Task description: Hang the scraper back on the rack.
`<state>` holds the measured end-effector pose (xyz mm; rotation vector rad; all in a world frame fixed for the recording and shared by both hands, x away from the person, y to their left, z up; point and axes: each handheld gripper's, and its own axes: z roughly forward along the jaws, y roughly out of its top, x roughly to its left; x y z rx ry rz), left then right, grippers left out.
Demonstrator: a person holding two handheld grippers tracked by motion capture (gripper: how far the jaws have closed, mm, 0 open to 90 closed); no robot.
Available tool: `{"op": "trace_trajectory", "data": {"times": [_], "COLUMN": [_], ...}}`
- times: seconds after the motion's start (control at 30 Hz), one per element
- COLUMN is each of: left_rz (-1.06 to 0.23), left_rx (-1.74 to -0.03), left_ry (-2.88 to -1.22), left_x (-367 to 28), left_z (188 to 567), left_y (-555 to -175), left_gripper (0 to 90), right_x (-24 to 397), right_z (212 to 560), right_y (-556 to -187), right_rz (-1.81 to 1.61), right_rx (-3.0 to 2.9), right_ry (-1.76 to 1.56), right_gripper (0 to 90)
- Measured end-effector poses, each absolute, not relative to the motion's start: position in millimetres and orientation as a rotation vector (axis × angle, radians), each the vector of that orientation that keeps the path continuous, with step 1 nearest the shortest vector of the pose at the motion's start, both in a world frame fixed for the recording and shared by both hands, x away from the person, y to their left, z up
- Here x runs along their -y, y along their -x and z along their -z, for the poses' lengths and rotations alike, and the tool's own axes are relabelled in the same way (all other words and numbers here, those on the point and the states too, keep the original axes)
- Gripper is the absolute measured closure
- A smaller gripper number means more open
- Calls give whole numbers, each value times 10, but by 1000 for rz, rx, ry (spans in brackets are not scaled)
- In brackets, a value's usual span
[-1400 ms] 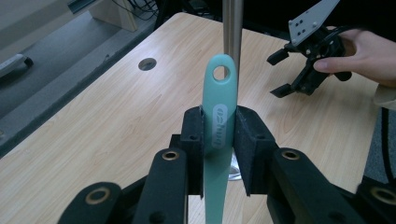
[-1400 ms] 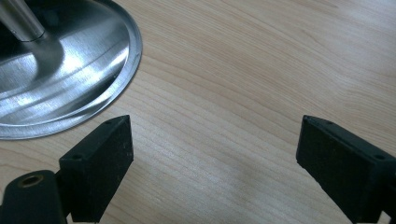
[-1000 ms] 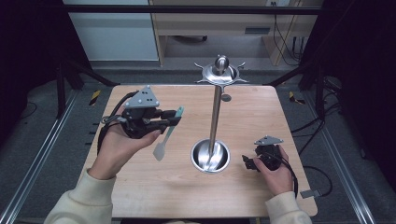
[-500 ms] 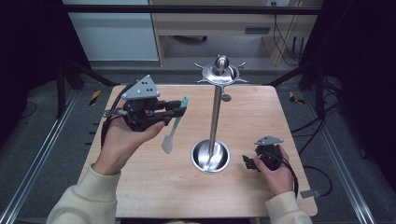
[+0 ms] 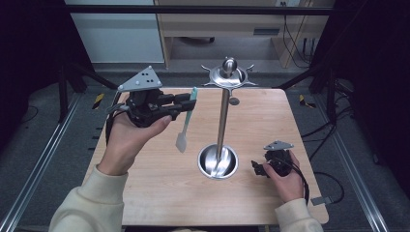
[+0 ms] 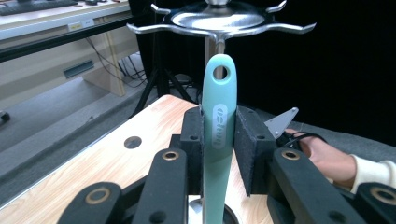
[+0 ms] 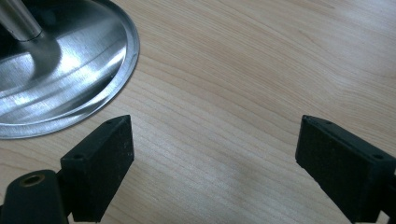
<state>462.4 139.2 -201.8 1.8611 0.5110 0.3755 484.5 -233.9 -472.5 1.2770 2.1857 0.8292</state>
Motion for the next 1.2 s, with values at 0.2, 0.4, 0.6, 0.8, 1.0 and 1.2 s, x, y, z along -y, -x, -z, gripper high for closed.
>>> {"op": "trace_trajectory", "data": {"times": [0.2,0.4,0.6,0.8,1.0,1.2], "left_rz": [-371,-367,-375,-388,-384,-369], "left_rx": [-508,-508,-505,-512,-515,-517], "left_ry": [-1842,-1835,-1844,-1858,-1860,-1859], "left_x": [-1377,-1345,-1293,-1268,-1261,-1214], "left_z": [1982,1940,1918,1940,1947,1972], "left_y": [-4637,-4660,-4667,-4673,-4695,-4736], "left_gripper": [739,740,739,740,740,739], "right_x": [2339,2339,2340,2343,2342,2342], "right_z": [4725,4725,4725,4725,4725,4724], "right_y": [-4843,-4844,-4844,-4844,-4845,-4844], "right_rz": [-827,-827,-828,-830,-830,-830], "right_rx": [-2185,-2186,-2187,-2186,-2186,-2187], "right_ry": [-1282,-1281,-1281,-1280,-1279,-1280], "right_gripper": [118,119,120,121,121,121]}}
